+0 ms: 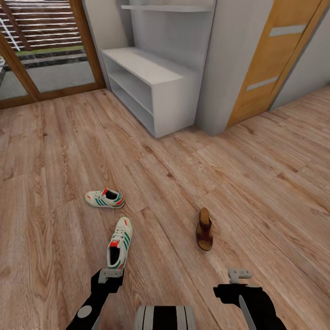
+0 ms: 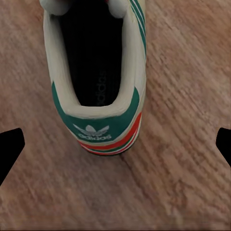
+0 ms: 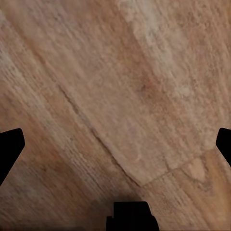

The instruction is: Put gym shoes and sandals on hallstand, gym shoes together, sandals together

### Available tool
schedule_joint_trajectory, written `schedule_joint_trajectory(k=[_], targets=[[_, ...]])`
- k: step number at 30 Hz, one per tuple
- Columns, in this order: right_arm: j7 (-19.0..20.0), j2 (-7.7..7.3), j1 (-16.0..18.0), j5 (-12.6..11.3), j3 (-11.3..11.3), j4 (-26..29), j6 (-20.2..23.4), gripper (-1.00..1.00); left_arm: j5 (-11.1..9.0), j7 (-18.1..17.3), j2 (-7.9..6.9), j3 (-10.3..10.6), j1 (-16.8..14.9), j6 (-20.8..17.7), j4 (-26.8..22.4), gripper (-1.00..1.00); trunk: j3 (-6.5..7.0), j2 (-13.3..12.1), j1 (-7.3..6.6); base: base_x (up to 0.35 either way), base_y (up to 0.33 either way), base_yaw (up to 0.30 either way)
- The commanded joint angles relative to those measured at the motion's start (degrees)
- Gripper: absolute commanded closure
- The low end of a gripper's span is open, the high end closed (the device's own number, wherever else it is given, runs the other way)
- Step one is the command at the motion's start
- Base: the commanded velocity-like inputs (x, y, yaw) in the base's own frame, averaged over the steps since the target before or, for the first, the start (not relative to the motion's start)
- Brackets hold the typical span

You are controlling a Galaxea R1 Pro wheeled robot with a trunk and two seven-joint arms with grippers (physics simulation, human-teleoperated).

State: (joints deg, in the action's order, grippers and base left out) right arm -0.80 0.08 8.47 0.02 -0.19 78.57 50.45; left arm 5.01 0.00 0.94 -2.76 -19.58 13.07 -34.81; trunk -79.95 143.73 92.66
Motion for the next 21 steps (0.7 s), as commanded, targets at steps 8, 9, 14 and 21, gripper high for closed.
schedule_joint_trajectory(k=[8, 9, 14, 21], targets=[[-0.2, 0.03, 0.0, 0.0, 0.1, 0.0, 0.3, -1.0, 0.6, 0.1, -0.11, -0.3, 0.0, 0.2, -1.3, -1.0, -2.4, 0.1, 0.19, 0.0, 0.0, 0.0], [-0.2, 0.02, 0.0, 0.0, 0.0, 0.1, 0.3, -1.0, 0.6, 0.1, -0.14, -0.3, 0.0, 0.2, -1.6, -1.0, -2.65, 0.1, 0.22, 0.0, 0.0, 0.0], [-0.2, 0.04, 0.0, 0.0, 0.0, 0.1, 0.2, -1.0, 0.6, 0.0, -1.89, -0.4, 0.0, 0.2, -3.0, -1.0, -2.9, 0.2, 0.25, 0.0, 0.0, 0.0], [-0.3, 0.06, 0.0, 0.2, -0.1, 0.3, 0.2, -1.0, 0.5, 0.1, -2.23, -0.4, -0.2, 0.2, -3.3, -1.0, -2.9, 0.2, 0.25, 0.0, 0.0, 0.0]])
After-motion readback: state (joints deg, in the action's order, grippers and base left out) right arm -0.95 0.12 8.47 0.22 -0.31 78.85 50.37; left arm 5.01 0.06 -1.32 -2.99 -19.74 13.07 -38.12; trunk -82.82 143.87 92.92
